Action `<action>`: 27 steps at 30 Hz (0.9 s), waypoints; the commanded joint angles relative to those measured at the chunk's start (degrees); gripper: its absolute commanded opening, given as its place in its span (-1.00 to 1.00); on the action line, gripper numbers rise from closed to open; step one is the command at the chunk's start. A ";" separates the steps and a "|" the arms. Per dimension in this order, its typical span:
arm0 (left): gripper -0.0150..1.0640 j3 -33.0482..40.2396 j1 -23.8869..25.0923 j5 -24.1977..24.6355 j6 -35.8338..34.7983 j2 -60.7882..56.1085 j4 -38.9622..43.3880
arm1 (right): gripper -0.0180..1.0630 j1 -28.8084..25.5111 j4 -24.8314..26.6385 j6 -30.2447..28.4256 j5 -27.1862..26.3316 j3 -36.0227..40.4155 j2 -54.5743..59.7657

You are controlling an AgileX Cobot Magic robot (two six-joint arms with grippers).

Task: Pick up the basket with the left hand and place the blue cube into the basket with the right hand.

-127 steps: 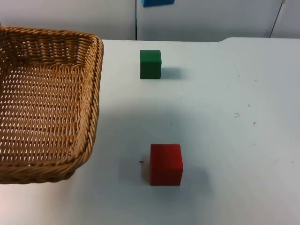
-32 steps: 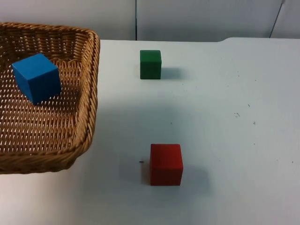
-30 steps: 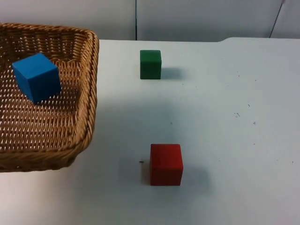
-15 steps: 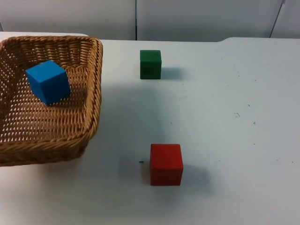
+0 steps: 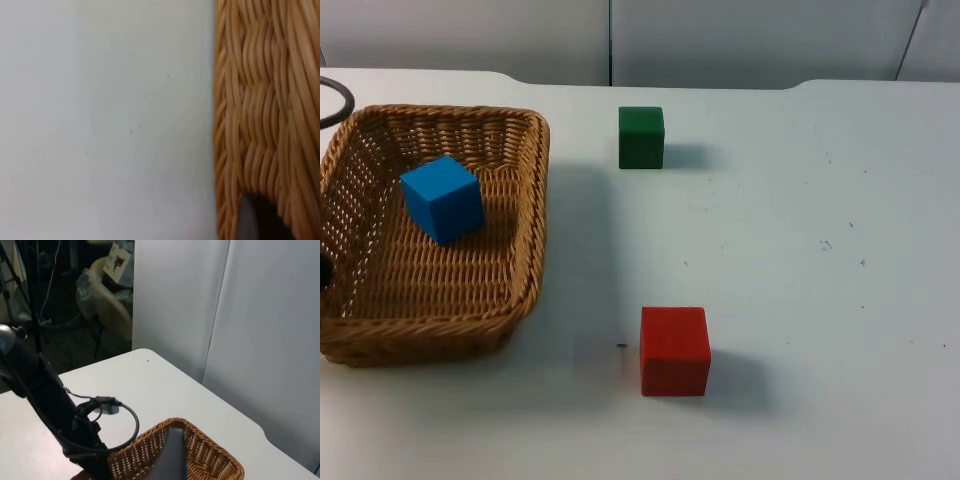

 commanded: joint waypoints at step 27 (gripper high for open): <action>-0.96 -0.50 -0.33 -3.37 6.26 3.30 -2.69 | 0.39 0.19 0.17 -0.19 1.54 0.31 -0.63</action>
